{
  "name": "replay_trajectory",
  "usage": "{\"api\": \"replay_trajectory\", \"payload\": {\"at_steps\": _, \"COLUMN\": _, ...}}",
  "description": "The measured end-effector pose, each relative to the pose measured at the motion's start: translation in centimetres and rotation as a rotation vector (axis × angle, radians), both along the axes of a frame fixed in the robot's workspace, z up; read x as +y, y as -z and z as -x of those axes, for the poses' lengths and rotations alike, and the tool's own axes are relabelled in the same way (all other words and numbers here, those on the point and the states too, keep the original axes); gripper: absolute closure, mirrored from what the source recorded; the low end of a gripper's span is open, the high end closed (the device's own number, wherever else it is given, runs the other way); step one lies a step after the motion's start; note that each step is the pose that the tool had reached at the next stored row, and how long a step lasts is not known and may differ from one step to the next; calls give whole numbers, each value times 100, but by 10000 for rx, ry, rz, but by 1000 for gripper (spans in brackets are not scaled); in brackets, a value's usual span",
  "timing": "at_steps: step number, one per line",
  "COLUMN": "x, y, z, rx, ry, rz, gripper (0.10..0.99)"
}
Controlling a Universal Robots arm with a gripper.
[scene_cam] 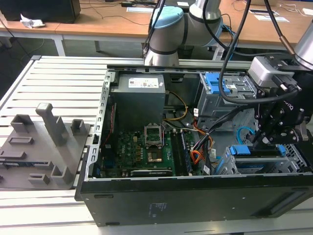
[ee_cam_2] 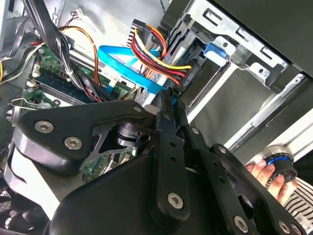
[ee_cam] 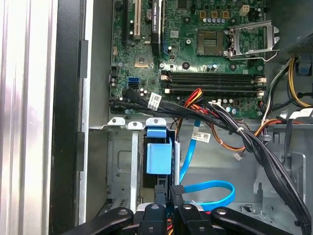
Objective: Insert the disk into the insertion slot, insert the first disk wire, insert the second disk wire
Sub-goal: 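Insert the second disk wire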
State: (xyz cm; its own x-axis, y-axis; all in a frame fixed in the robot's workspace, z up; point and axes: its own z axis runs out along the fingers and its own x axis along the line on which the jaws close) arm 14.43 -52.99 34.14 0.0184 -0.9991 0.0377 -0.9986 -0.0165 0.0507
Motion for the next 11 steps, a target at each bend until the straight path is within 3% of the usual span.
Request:
{"api": "replay_trajectory", "payload": {"at_steps": 6, "x": -42, "y": 26, "z": -2, "rx": 0, "ry": -2, "rz": 2, "gripper": 925}}
{"api": "replay_trajectory", "payload": {"at_steps": 11, "x": -43, "y": 60, "z": -1, "rx": 0, "ry": 0, "rz": 1, "gripper": 925}}
